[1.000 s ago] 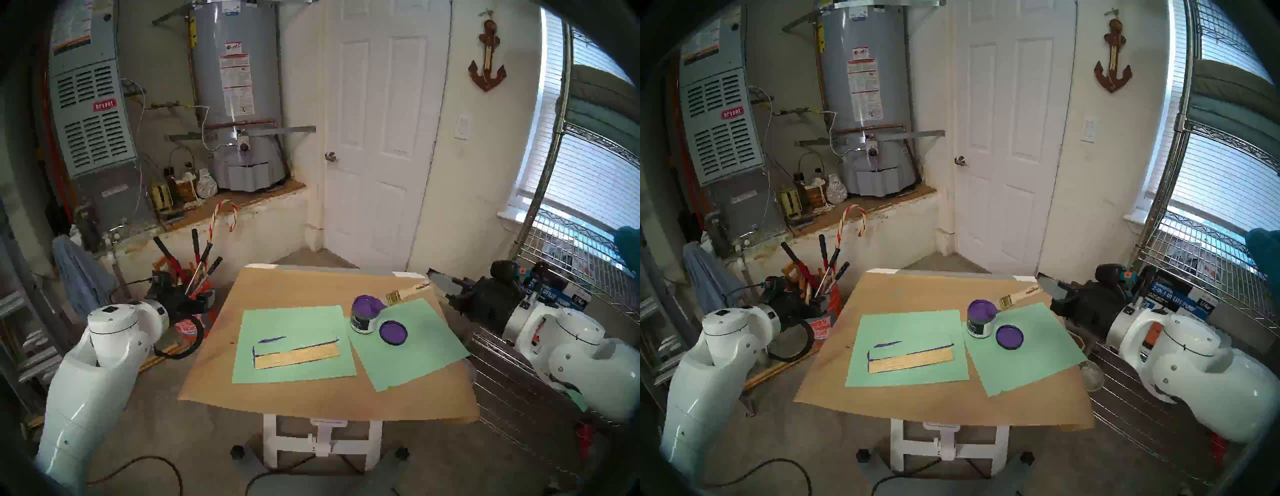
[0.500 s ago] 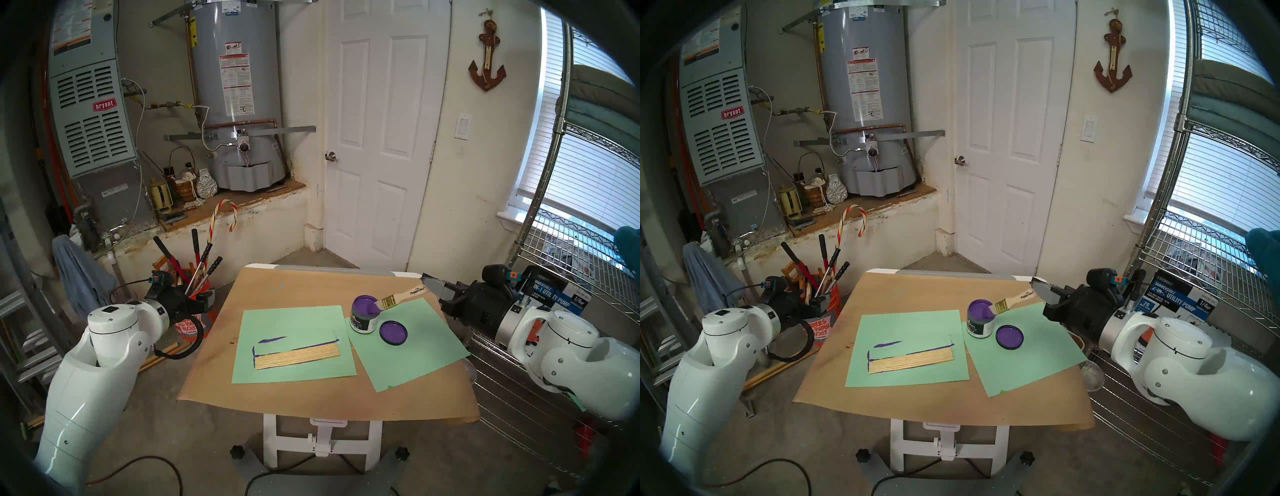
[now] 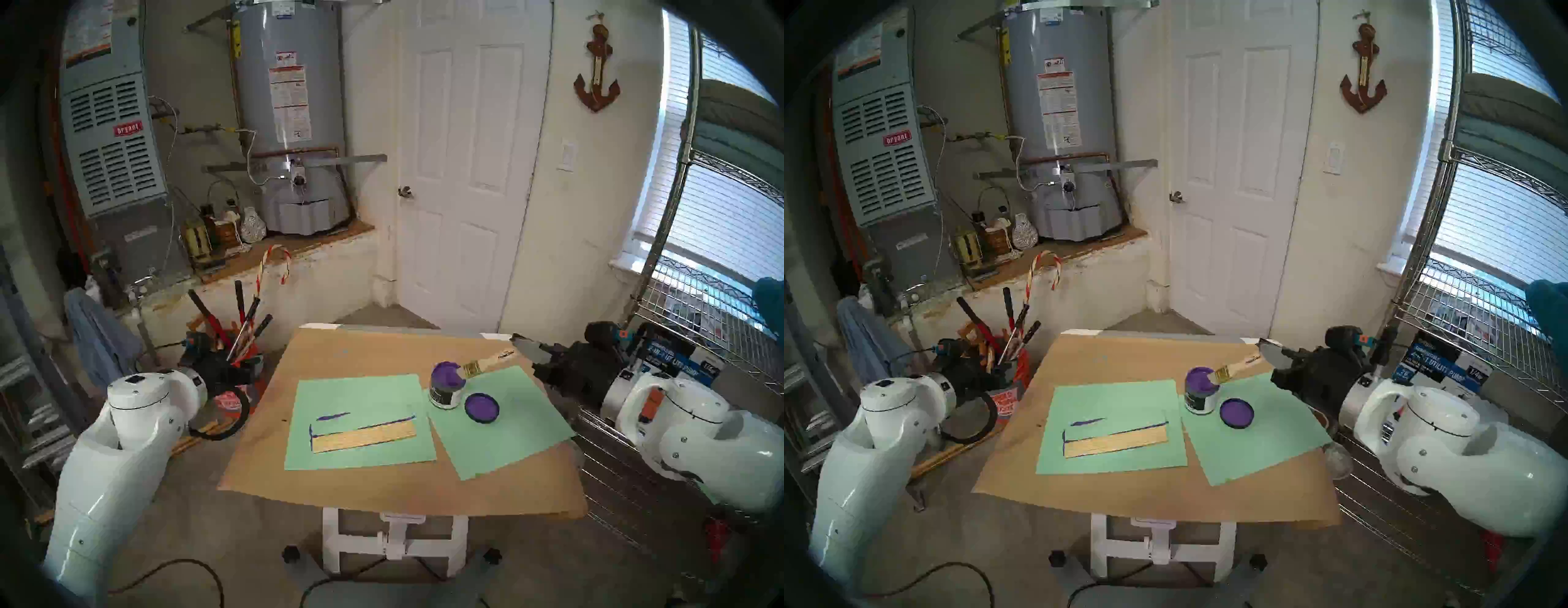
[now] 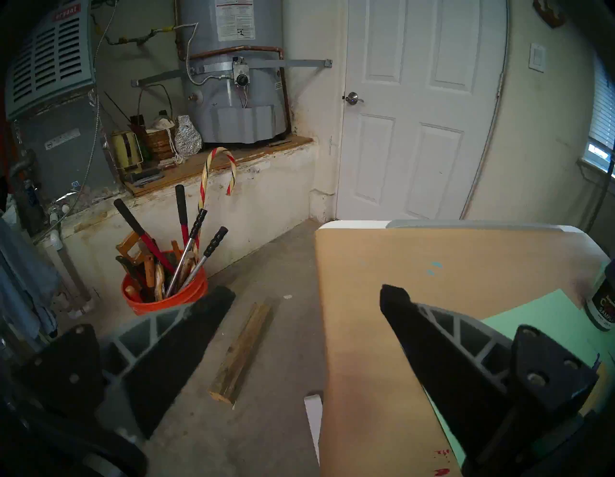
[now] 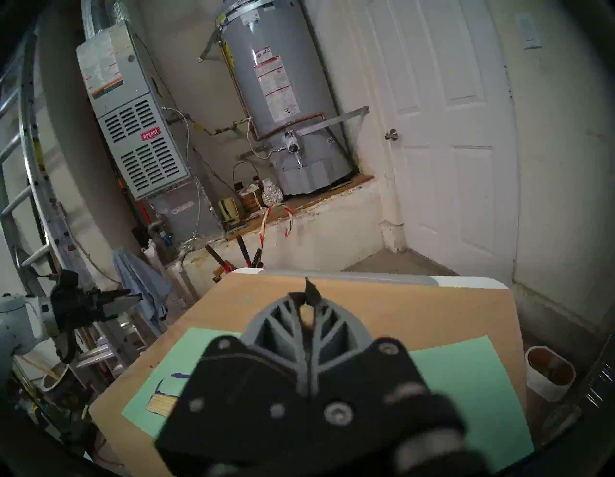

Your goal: Pick up brush, dip the brush into paint, and paint the wood

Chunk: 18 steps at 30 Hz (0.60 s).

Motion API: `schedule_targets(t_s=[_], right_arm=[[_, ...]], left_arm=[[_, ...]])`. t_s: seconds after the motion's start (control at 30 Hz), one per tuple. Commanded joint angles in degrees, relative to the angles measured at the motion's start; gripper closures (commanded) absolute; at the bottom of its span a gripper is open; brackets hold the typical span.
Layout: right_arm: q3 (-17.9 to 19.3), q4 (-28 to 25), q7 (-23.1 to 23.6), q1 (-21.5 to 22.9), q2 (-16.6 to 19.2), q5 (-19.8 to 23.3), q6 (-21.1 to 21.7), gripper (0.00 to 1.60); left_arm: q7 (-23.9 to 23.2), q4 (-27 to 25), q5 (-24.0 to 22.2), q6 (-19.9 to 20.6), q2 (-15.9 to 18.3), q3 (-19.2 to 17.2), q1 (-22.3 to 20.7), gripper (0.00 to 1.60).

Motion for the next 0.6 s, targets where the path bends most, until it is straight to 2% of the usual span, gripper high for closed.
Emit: schedule_targets(t_s=[0.0,0.37,0.57], right_arm=[[0.3,-2.5,-2.1,2.4,-1.1,0.6,-1.6,1.6],[-1.7,-2.1,-2.6,4.4,-0.5,0.8,-1.2,1.6],[-4.9,-2.4,-4.0,4.4,0.3,-3.3,-1.6,1.6]], left_arm=[[0.1,-1.0,-0.1,-0.2,0.1,-0.6,-0.3,0.0],[0.1,-1.0,-0.1,-0.1,0.1,-0.6,-0.3,0.0],[0.1,-1.0,-0.1,-0.1,0.1,-0.6,-0.3,0.0]])
